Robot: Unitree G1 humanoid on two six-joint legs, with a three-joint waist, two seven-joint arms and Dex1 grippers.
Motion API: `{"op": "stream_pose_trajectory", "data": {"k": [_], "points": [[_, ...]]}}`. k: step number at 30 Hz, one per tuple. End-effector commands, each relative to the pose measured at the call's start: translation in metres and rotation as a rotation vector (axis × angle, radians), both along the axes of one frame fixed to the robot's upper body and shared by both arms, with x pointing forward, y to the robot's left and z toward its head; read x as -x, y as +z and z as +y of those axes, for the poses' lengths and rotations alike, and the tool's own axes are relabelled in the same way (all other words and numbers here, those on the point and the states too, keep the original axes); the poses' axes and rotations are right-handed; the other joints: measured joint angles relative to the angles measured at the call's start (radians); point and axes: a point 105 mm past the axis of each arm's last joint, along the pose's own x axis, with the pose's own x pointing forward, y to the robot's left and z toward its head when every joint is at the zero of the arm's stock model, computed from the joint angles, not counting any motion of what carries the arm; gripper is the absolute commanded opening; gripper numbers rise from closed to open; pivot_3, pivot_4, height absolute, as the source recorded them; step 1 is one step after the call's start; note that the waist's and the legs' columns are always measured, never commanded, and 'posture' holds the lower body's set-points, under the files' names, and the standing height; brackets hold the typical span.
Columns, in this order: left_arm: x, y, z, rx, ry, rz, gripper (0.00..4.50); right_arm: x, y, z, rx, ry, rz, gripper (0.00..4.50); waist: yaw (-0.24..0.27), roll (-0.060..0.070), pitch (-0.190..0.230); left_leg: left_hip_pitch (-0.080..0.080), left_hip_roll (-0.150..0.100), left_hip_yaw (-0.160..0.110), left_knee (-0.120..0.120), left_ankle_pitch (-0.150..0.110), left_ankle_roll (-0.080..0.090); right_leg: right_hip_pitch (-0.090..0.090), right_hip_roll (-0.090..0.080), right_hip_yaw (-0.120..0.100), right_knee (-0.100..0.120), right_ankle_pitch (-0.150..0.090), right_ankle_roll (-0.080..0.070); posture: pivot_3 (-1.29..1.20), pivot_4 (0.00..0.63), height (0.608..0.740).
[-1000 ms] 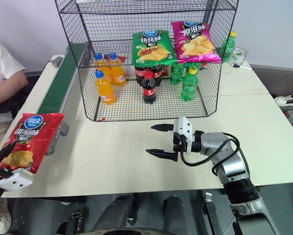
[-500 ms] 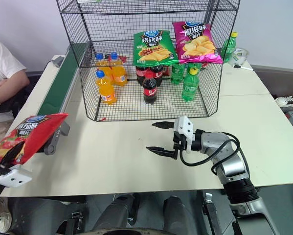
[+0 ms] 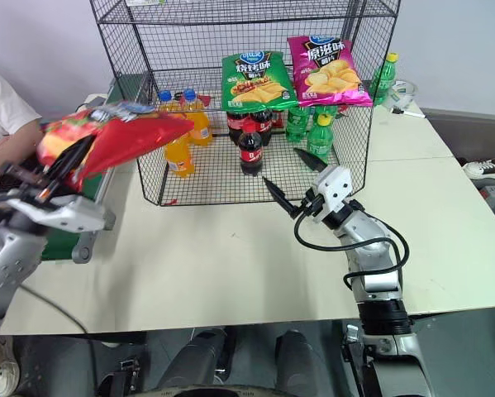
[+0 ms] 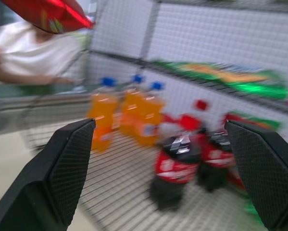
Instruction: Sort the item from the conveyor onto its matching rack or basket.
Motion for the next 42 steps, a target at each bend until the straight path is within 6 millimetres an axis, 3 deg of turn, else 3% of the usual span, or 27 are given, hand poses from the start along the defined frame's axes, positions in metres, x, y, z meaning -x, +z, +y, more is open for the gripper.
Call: {"op": "stream_pose_trajectory", "data": {"k": [1,6,9,14,18,22,31,34,42], "points": [[-0.023,0.012,-0.007,0.018,0.011,-0.034,0.01,0.005,0.010,0.004,-0.032,-0.016,-0.045,4.50,-0.002,0.000,0.000,0.000,0.000,0.000,0.000,0.000,0.000,0.000,0.000,0.000,0.001,0.000,0.000,0.00,0.150,0.740],[-0.073,0.027,-0.023,0.088,0.055,-0.089,0.01,0.010,0.008,0.006,-0.010,-0.016,-0.045,4.50,0.003,0.000,0.000,0.000,0.000,-0.001,0.000,0.001,-0.001,0.000,0.001,0.001,0.003,0.000,0.000,0.00,0.150,0.740],[-0.099,0.021,-0.035,0.135,0.058,-0.062,0.01,0.008,0.014,0.003,-0.009,-0.029,-0.056,4.50,0.001,0.000,0.000,0.000,-0.001,-0.001,0.001,0.001,-0.001,0.000,0.001,0.001,0.003,0.000,0.000,0.00,0.150,0.740],[-0.146,0.007,-0.033,0.201,0.232,0.014,0.01,0.008,0.017,0.006,-0.005,-0.027,-0.063,4.50,-0.002,-0.001,0.000,0.000,-0.001,-0.001,0.001,0.001,-0.001,0.000,0.001,0.001,0.004,0.000,0.001,0.00,0.150,0.740],[-0.161,0.012,-0.036,0.267,0.256,0.049,0.01,0.009,0.018,0.007,-0.002,-0.027,-0.065,4.50,-0.006,-0.002,0.001,-0.002,-0.001,-0.001,0.001,0.001,-0.001,-0.002,0.001,0.000,0.004,-0.001,0.001,0.00,0.150,0.740],[-0.176,0.001,-0.036,0.300,0.326,0.156,0.01,0.010,0.018,0.008,0.000,-0.026,-0.065,4.50,-0.002,-0.002,0.001,-0.002,-0.002,-0.001,0.002,0.001,-0.001,-0.002,0.000,0.000,0.005,-0.001,0.002,0.00,0.150,0.740],[-0.184,0.003,-0.048,0.426,0.284,0.276,0.01,0.013,0.019,0.012,-0.007,-0.025,-0.062,4.50,-0.002,-0.002,0.001,-0.002,-0.002,-0.001,0.003,0.001,-0.001,-0.002,0.000,0.000,0.005,-0.001,0.002,0.00,0.150,0.740],[-0.184,0.007,-0.056,0.416,0.247,0.278,0.77,0.014,0.019,0.013,-0.007,-0.022,-0.060,4.50,-0.001,-0.002,0.001,-0.002,-0.002,-0.001,0.004,0.001,-0.001,-0.001,0.000,0.000,0.005,-0.001,0.002,0.00,0.150,0.740],[-0.180,0.008,-0.060,0.390,0.204,0.251,4.41,0.015,0.017,0.015,-0.002,-0.014,-0.049,4.50,0.001,-0.003,0.000,-0.002,-0.002,-0.001,0.004,0.001,-0.001,-0.001,0.000,0.000,0.005,-0.001,0.002,0.00,0.150,0.740]]}}
